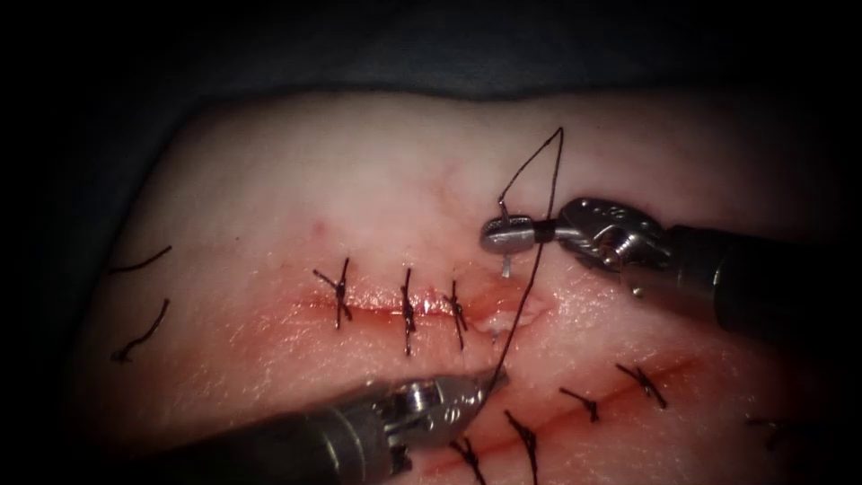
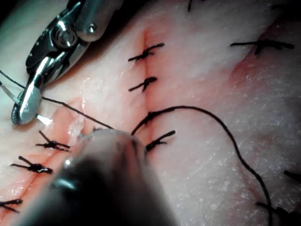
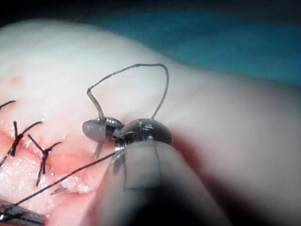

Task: Wound Closure
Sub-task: Pierce flesh above wound with needle in right needle holder

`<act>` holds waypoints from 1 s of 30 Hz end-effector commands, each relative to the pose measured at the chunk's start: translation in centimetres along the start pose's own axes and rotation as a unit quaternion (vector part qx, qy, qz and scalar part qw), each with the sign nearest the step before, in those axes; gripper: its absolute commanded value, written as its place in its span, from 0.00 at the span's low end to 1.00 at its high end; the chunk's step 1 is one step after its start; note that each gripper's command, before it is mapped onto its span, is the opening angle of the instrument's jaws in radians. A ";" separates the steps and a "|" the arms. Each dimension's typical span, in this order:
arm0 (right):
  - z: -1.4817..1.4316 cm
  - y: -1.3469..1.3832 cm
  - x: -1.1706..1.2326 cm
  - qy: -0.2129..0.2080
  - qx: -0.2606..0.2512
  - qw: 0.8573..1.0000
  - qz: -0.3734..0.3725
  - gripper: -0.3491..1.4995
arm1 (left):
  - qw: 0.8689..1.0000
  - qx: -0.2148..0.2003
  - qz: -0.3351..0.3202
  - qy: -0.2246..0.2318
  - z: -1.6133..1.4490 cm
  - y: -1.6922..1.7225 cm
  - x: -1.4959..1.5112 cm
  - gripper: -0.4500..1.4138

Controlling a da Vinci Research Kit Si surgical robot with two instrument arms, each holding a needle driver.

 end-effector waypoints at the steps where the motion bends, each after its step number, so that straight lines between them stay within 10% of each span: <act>1: 0.12 0.03 0.03 -0.001 0.003 1.000 -0.001 0.00 | 1.000 0.000 0.000 0.003 0.07 -0.02 0.05 0.08; 9: 0.14 -0.02 -0.15 -0.010 0.012 1.000 0.015 0.00 | 1.000 -0.006 0.020 0.007 -0.40 0.07 0.13 0.05; 19: 0.15 -0.22 -0.18 -0.012 0.041 0.997 0.058 0.00 | 1.000 -0.001 0.027 0.008 -0.24 0.11 0.14 0.05; 23: 0.12 -0.14 -0.04 0.064 0.048 0.996 0.047 0.76 | 0.999 -0.003 0.030 0.011 -0.21 0.15 0.17 0.05; 30: -0.06 -0.08 0.32 0.129 -0.049 0.990 -0.034 0.86 | 0.999 -0.003 0.031 0.012 -0.19 0.16 0.21 0.05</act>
